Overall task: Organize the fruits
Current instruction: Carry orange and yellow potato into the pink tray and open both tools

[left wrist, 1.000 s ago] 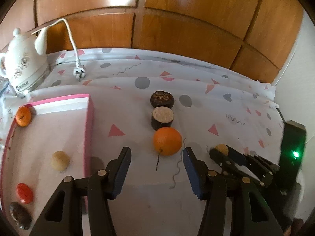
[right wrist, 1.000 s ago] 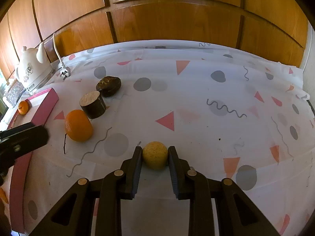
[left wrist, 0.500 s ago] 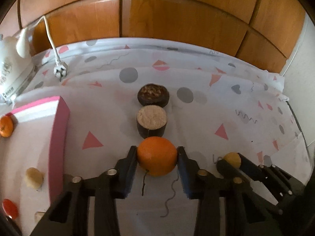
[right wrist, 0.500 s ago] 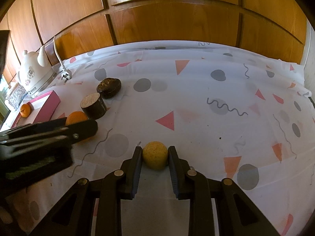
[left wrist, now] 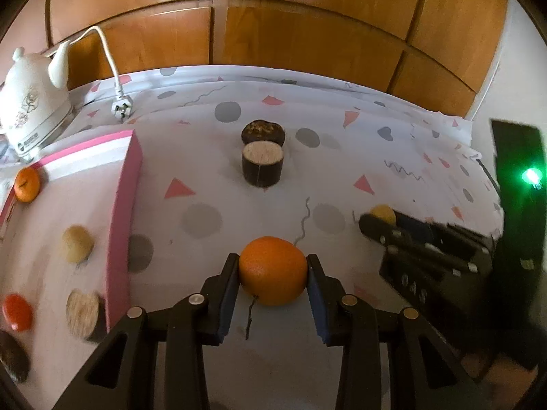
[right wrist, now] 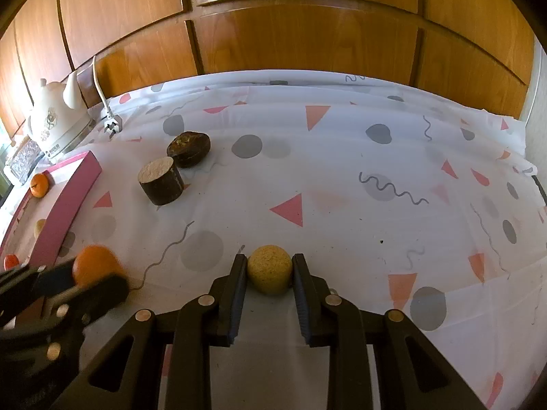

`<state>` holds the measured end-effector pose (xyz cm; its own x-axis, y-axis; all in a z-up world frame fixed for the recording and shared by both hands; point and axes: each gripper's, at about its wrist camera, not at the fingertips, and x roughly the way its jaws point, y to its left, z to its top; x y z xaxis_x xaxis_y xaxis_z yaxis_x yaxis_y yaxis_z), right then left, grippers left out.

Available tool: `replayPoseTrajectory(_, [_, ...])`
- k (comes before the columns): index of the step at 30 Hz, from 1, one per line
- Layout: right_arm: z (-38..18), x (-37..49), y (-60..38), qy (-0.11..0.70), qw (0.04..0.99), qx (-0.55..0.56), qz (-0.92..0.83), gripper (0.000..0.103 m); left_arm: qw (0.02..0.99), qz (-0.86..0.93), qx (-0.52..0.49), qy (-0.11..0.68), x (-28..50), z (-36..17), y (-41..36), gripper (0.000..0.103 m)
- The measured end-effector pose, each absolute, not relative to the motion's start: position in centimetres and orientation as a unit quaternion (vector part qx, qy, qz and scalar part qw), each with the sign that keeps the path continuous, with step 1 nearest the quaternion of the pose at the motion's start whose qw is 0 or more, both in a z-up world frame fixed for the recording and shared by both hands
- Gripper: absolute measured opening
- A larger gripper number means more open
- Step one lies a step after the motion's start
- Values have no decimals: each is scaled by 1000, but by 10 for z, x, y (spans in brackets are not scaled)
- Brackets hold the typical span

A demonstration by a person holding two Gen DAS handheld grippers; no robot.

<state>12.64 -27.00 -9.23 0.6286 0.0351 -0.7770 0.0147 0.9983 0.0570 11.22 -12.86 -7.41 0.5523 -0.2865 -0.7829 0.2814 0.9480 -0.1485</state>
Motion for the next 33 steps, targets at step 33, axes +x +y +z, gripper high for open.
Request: replayPoseTrajectory(33, [-93,65,-273,417,908,31,-3,26,896,-167,31,410,76,-86,-125,39])
